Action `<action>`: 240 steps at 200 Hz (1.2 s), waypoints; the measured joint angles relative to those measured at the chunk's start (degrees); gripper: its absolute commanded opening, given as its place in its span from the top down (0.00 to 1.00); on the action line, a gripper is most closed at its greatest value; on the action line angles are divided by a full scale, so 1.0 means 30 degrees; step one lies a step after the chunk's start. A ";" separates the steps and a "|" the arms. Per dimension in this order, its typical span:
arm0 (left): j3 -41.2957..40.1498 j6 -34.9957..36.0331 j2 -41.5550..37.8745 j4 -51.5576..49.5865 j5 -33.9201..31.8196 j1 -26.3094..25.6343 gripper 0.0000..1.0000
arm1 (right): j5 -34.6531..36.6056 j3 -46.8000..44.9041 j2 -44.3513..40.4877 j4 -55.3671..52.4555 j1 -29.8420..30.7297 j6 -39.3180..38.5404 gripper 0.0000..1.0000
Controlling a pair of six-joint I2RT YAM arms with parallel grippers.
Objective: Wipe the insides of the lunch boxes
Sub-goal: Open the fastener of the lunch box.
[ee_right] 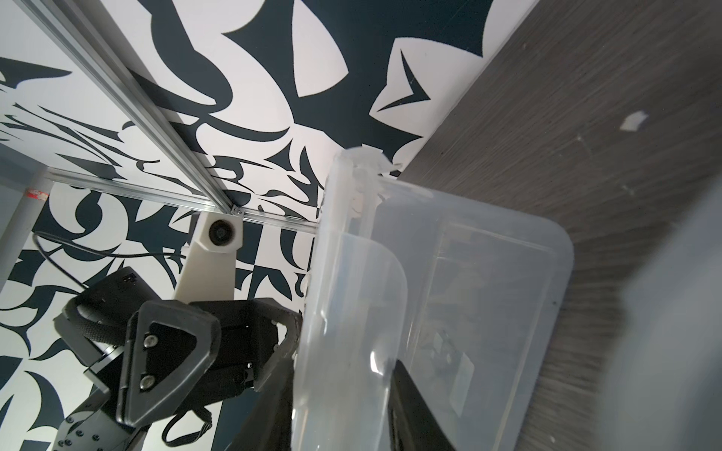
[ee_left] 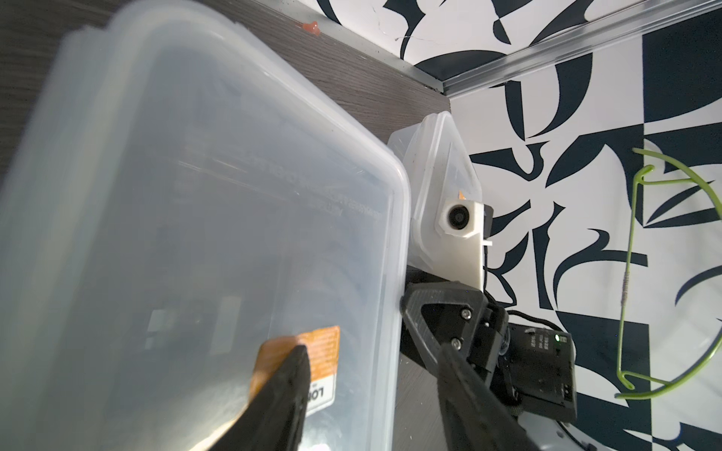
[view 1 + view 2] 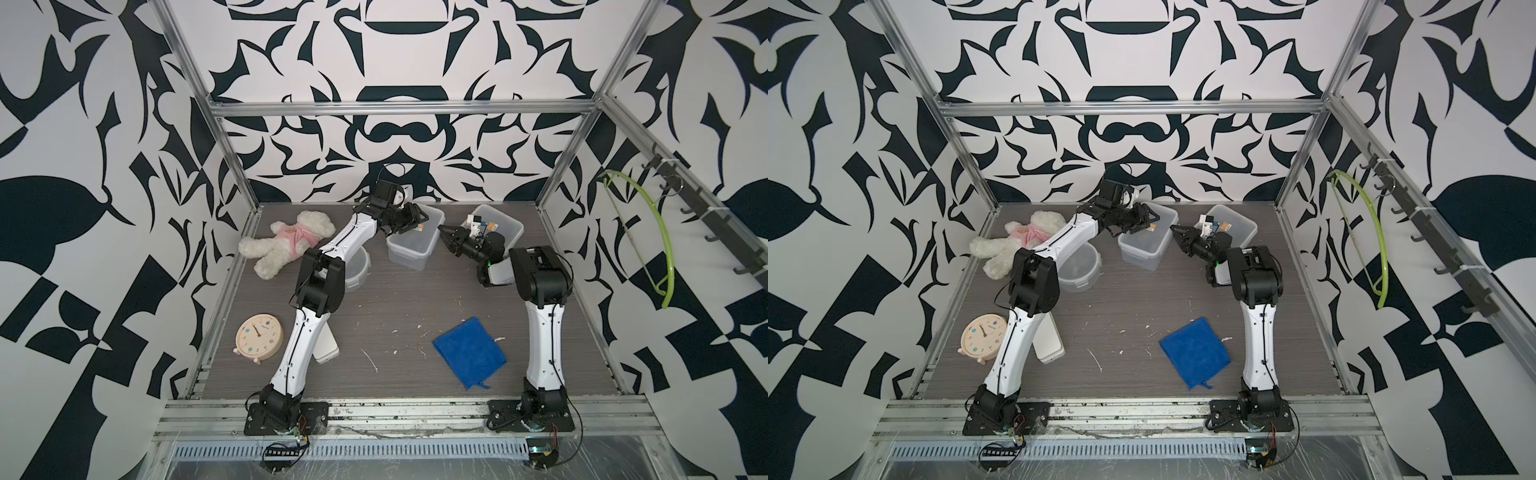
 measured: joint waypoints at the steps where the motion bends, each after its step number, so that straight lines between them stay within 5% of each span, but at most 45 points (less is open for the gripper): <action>1: 0.0007 0.0000 0.0007 0.0007 0.0000 0.0000 0.43 | 0.0007 0.0015 0.0000 -0.0007 0.0000 0.0000 0.79; 24: 0.0277 0.0000 0.0168 -0.0044 -0.0015 0.0007 0.43 | 0.0102 0.0146 0.0117 0.0007 -0.0007 0.0153 1.00; 83: 0.0386 -0.0007 0.0277 -0.0117 -0.0036 0.0007 0.45 | 0.0197 0.0087 -0.0248 -0.0991 -0.0007 -0.0474 1.00; 173: 0.0590 0.0007 0.0386 0.0000 -0.0583 0.0080 0.46 | 0.4743 0.1923 -0.5639 -1.7165 0.0619 -1.1045 1.00; 240: 0.0525 0.0007 0.0175 0.0044 -0.0648 -0.0219 0.46 | 0.6572 0.2834 -0.7308 -2.2586 0.1370 -1.4069 1.00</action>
